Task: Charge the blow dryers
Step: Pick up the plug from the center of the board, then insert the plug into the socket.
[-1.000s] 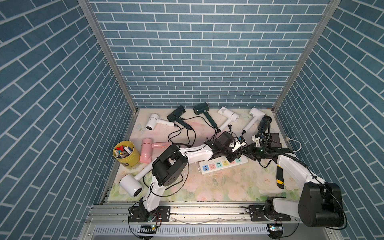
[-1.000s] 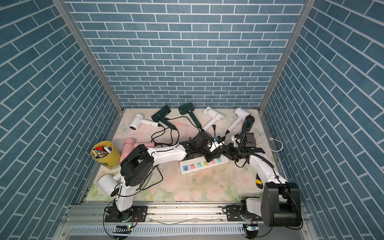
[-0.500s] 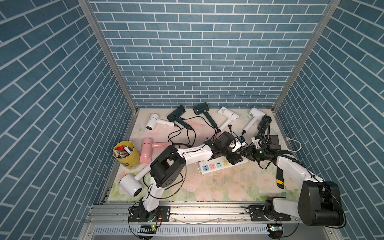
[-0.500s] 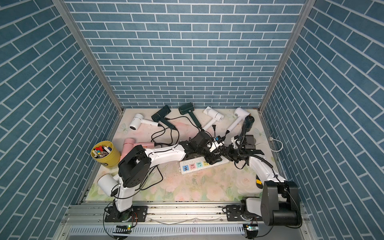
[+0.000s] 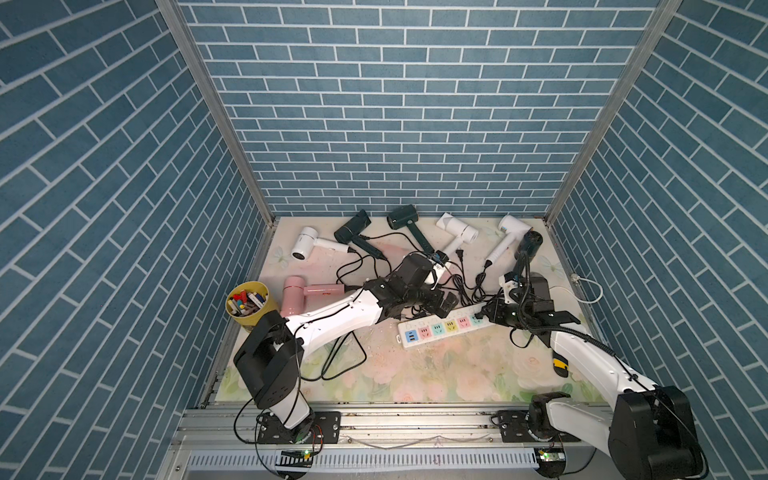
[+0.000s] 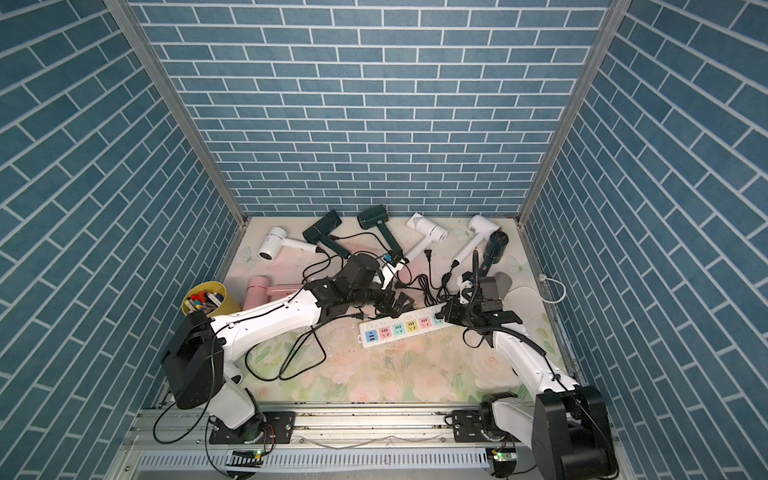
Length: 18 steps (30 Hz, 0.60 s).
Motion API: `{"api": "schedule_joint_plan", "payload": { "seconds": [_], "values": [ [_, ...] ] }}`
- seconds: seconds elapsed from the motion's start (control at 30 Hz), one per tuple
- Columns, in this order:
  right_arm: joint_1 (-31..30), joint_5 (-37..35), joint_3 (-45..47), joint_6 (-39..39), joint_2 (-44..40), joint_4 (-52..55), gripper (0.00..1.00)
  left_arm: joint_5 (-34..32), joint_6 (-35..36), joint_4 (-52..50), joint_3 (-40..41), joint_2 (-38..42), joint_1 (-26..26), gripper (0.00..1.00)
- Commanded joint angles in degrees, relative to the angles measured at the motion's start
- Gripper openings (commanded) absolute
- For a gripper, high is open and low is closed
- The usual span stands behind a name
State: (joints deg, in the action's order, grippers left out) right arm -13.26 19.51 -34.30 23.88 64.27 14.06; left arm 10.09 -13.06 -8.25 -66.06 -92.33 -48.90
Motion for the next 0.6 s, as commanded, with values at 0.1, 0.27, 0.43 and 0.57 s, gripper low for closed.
{"api": "schedule_joint_plan", "payload": {
  "seconds": [0.1,0.27,0.43,0.57],
  "values": [
    [-2.6,-8.1,-0.6,-7.0,-0.4,-1.3,0.00,-4.4,-3.4,4.0,8.3,4.6,2.9,1.00],
    [-4.4,-9.5,-0.9,-8.0,1.2,-1.8,0.00,-5.4,-4.5,5.8,11.8,8.1,5.2,1.00],
    [-6.1,-10.8,-1.2,-8.9,3.1,-3.4,0.00,-6.8,-4.2,7.4,13.9,11.0,5.2,1.00],
    [-7.1,-12.4,-1.8,-9.5,4.6,-4.1,0.00,-7.1,-4.1,7.6,14.2,11.5,5.2,0.99]
  ]
}}
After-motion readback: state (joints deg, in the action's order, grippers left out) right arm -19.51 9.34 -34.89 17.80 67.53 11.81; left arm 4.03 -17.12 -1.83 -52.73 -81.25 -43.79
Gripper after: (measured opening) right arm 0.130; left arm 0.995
